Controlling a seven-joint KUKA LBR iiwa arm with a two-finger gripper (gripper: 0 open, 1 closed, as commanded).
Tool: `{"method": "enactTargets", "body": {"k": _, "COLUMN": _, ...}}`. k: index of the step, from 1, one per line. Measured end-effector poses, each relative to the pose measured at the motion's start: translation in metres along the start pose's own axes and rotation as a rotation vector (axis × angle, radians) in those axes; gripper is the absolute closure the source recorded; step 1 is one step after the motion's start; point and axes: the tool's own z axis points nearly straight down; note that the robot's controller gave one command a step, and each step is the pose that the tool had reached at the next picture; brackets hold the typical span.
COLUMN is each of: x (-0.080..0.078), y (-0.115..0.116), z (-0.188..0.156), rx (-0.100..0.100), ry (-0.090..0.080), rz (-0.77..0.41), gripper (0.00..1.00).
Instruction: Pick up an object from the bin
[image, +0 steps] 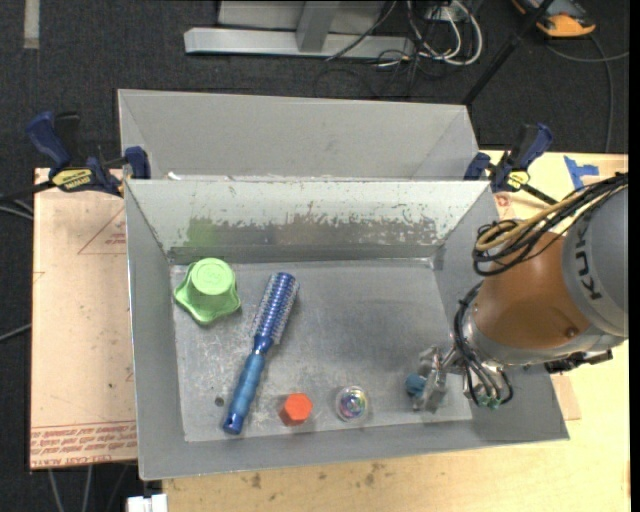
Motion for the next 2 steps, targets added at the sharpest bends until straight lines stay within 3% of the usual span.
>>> {"method": "enactTargets", "body": {"k": 1, "x": -0.001, "y": -0.001, "z": -0.107, "rx": -0.001, "ry": -0.007, "rz": 0.023, "gripper": 1.00}}
{"method": "enactTargets", "body": {"k": 2, "x": 0.000, "y": 0.034, "z": -0.213, "rx": -0.002, "ry": -0.011, "rz": 0.014, "gripper": 1.00}}
